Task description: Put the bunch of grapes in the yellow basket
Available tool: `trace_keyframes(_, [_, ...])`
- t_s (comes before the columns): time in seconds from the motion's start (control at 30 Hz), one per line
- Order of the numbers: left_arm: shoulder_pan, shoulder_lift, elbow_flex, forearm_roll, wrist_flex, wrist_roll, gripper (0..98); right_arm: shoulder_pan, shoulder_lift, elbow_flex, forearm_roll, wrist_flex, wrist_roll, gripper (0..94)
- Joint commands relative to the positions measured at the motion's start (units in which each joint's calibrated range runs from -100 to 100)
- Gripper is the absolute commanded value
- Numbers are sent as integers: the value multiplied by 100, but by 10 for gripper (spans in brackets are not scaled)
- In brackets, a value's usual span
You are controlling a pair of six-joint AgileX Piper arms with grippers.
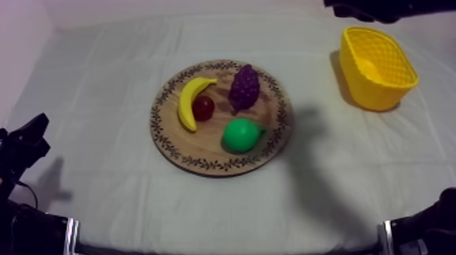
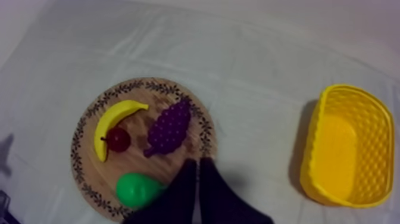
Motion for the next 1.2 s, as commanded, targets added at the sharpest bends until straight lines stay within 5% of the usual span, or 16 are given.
trace_keyframes(0.0, [-2,0,-2,1,2,0,1,-27,427,-538,18,222,-59,2])
trace_keyframes(0.67, [-2,0,-2,1,2,0,1,-372,2952,-3602,115,2578,-508,2])
trace_keyframes(1.17, [-2,0,-2,1,2,0,1,-95,4280,-4934,-404,3067,-436,2])
